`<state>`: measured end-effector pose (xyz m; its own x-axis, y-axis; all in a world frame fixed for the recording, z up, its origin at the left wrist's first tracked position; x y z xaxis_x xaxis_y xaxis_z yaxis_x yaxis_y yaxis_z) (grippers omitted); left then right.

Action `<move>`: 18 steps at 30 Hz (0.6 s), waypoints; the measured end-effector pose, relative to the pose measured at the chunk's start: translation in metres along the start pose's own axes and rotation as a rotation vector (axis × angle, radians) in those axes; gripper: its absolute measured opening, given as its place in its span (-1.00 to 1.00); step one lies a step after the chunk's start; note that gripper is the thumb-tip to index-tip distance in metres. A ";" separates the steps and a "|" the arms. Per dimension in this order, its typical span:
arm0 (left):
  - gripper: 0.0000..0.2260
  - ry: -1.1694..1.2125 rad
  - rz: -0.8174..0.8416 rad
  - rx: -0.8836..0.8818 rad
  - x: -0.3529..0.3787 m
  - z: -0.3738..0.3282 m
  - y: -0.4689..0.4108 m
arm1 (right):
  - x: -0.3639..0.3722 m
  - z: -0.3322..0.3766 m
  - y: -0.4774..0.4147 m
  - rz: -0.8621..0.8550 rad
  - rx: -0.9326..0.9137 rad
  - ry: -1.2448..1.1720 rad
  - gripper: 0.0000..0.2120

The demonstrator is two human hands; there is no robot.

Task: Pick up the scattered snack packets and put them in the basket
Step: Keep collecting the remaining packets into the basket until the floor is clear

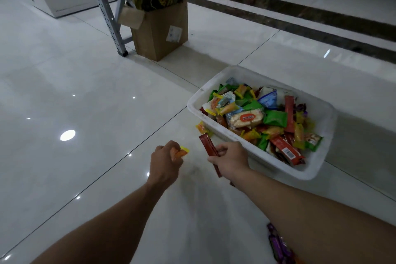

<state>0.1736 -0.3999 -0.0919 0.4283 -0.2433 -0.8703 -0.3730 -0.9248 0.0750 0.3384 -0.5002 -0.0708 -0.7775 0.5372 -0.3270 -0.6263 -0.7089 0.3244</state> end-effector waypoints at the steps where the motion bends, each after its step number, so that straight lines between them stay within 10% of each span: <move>1: -0.80 0.028 -0.028 0.006 -0.009 -0.009 -0.001 | -0.004 0.009 0.002 -0.003 -0.021 -0.003 -0.79; 18: -0.53 0.352 -0.010 0.127 -0.030 -0.178 -0.041 | -0.128 0.079 -0.042 -0.211 -0.088 -0.231 -0.81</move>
<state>0.3226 -0.4068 0.0174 0.6809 -0.3403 -0.6486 -0.4571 -0.8893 -0.0133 0.4601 -0.5032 0.0273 -0.6300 0.7587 -0.1658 -0.7753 -0.6023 0.1901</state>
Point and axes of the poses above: each hand's wrist, its own y-axis away from the middle knuckle, its own x-axis out of the palm, z = x × y, the point moved 6 cm from there along -y, towards the middle knuckle, and after that the axes turned 13 degrees about -y, right-handed, at the moved point
